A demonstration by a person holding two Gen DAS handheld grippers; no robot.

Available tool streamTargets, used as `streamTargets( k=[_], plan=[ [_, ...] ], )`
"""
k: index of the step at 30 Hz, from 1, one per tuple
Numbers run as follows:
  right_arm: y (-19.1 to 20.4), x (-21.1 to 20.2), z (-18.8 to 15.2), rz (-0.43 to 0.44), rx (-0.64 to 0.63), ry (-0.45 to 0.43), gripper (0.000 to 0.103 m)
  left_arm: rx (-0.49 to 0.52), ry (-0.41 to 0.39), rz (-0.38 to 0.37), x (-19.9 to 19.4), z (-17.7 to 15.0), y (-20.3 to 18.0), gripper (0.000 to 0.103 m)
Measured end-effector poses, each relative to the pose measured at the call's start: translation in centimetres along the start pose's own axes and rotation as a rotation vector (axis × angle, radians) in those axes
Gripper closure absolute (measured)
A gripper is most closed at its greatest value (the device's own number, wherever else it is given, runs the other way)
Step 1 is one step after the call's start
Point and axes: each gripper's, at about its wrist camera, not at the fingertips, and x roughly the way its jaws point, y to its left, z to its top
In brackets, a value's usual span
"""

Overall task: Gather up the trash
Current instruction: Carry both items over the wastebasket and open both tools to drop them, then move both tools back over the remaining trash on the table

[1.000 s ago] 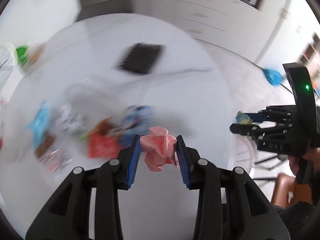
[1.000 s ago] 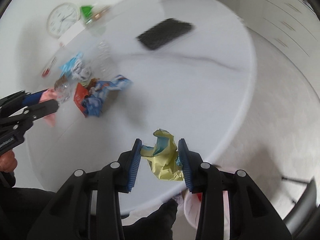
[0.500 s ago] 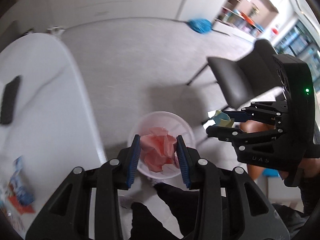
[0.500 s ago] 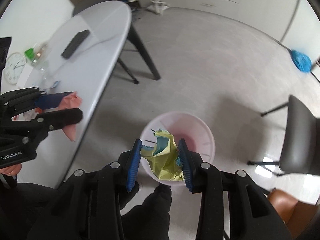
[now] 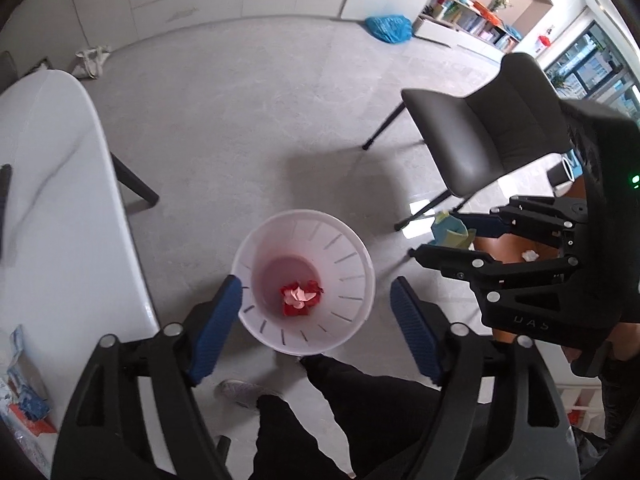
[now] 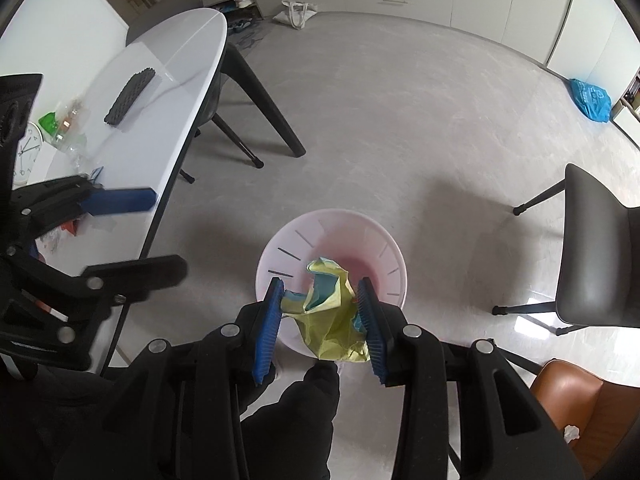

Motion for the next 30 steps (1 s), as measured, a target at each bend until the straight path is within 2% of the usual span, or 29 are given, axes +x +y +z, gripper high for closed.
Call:
streamTargets(
  k=[3,5,11,13,15,18,24,30],
  plan=[
    [0.4,0.0,0.1,-0.002,-0.004,-0.002,0.063,-0.039,-0.030,0.080,-1.4,0.0,0.6,0.014],
    [0.6,0.1,0.1,-0.002,-0.007,-0.002,0.063,-0.080,-0.057,0.132,-2.7,-0.3,1.4,0.013],
    [1.6,0.5,0.0,-0.003,-0.019,0.002,0.063,-0.189,-0.120,0.159,-6.1,-1.2,3.7,0.009],
    [2.0,0.8,0.0,-0.005,-0.022,0.009,0.056,-0.212,-0.126,0.157,-6.7,-1.7,4.3,0.009],
    [2.5,1.0,-0.1,-0.026,-0.024,0.010,0.025,-0.223,-0.129,0.156,-7.1,-1.9,4.4,0.009],
    [3.4,0.8,0.0,-0.055,-0.034,-0.013,0.010,-0.239,-0.138,0.165,-7.9,-2.6,5.0,0.009],
    [4.8,0.5,0.9,-0.056,-0.039,-0.039,0.004,-0.281,-0.165,0.183,-8.9,-3.8,6.0,0.009],
    [7.0,0.4,1.8,-0.045,-0.087,-0.049,0.003,-0.324,-0.176,0.206,-10.0,-5.4,7.4,0.009]
  ],
)
